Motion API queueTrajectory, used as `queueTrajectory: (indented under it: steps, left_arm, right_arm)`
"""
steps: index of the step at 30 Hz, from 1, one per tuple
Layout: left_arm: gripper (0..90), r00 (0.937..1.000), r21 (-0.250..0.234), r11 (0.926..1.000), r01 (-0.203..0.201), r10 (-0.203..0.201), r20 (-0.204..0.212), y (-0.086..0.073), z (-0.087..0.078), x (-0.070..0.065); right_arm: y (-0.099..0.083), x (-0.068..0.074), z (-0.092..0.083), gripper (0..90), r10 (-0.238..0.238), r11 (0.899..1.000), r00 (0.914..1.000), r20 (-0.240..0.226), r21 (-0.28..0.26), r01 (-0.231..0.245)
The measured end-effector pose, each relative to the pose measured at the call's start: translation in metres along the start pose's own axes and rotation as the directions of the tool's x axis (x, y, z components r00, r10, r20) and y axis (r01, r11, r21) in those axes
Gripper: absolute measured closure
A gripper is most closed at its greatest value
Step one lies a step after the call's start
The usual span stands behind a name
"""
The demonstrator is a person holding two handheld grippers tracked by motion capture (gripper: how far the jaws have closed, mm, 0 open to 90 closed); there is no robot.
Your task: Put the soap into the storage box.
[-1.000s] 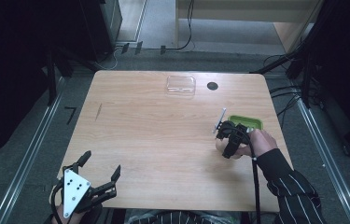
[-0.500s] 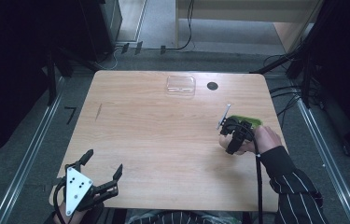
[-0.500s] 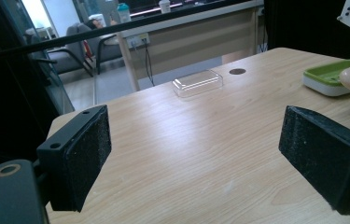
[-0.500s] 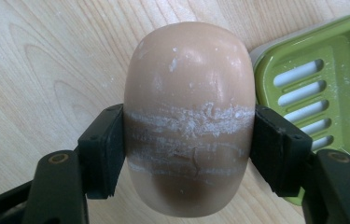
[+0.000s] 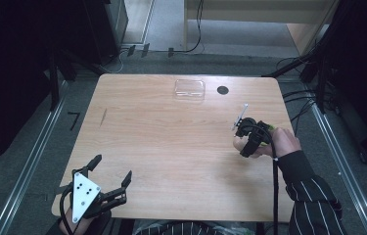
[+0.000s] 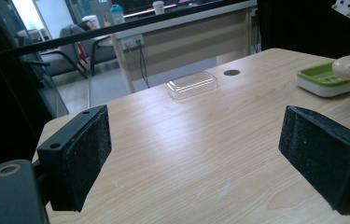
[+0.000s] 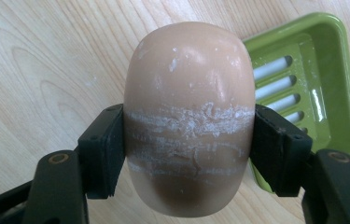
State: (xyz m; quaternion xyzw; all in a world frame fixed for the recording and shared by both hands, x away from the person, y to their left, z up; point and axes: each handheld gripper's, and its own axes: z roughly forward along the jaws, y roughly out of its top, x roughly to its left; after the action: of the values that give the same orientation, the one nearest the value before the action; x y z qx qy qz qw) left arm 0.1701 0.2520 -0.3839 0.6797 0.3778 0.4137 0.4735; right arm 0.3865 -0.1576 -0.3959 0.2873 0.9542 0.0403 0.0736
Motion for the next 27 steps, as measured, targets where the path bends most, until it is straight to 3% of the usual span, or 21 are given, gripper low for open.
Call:
queueTrajectory:
  steps: [12,27]
  left_arm:
    - [9.6,0.9998,-0.002,1.0000,-0.010,0.010,0.019,0.002,0.005,-0.002]
    - [9.6,0.9996,-0.002,1.0000,-0.009,0.009,0.028,0.002,0.008,-0.002]
  right_arm:
    - [-0.009,-0.015,0.000,34.2,0.034,0.999,0.9992,0.021,0.003,-0.034]
    - [-0.013,-0.035,0.003,34.2,0.003,1.000,0.9995,0.031,0.003,-0.003]
